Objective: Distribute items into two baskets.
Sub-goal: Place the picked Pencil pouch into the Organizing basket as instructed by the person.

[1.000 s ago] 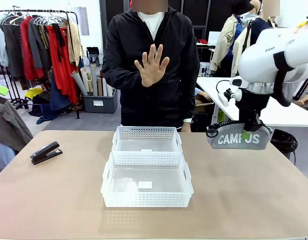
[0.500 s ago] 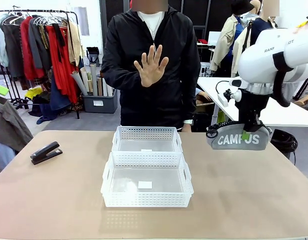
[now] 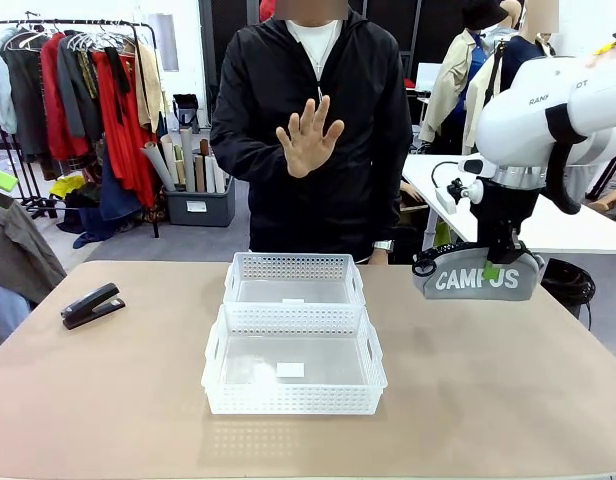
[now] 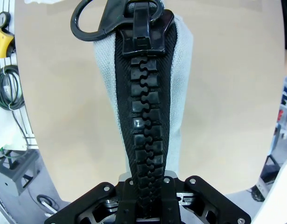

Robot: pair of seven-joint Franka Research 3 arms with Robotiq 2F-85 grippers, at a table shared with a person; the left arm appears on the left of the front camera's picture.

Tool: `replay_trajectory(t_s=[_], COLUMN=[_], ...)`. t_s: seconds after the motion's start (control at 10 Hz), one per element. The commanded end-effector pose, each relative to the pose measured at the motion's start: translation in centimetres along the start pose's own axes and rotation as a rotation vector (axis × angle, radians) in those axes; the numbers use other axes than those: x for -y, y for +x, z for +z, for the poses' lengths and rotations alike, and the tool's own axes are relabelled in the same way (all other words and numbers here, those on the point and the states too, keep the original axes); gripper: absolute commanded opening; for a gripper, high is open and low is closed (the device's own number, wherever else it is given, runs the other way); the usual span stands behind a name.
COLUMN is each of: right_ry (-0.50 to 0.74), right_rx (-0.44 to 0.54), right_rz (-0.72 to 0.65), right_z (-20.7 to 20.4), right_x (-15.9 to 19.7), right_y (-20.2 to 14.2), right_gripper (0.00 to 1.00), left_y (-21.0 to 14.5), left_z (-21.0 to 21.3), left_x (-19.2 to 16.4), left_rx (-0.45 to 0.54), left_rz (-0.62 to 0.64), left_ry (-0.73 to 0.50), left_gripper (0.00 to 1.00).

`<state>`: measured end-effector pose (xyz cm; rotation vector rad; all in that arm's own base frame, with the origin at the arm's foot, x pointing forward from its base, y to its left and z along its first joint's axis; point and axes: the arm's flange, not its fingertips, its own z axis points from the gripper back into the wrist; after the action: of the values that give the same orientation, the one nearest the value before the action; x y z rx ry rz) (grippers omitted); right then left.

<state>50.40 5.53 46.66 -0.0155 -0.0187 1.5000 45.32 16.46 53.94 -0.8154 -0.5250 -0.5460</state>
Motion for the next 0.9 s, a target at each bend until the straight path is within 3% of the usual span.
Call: replay_trajectory(t_s=[0.0, 0.8], right_ry=[-0.007, -0.007], right_rx=[-0.001, -0.001], right_rz=[-0.004, -0.004], right_z=[0.18, 0.18], right_x=[-0.03, -0.03], right_y=[-0.05, -0.05], right_gripper=[0.00, 0.00], left_y=[0.01, 0.01], left_z=[0.04, 0.04], left_x=[0.22, 0.22], left_rx=[0.005, 0.005], left_rz=[-0.004, -0.004], left_ry=[0.001, 0.001], left_gripper=[1.00, 1.00])
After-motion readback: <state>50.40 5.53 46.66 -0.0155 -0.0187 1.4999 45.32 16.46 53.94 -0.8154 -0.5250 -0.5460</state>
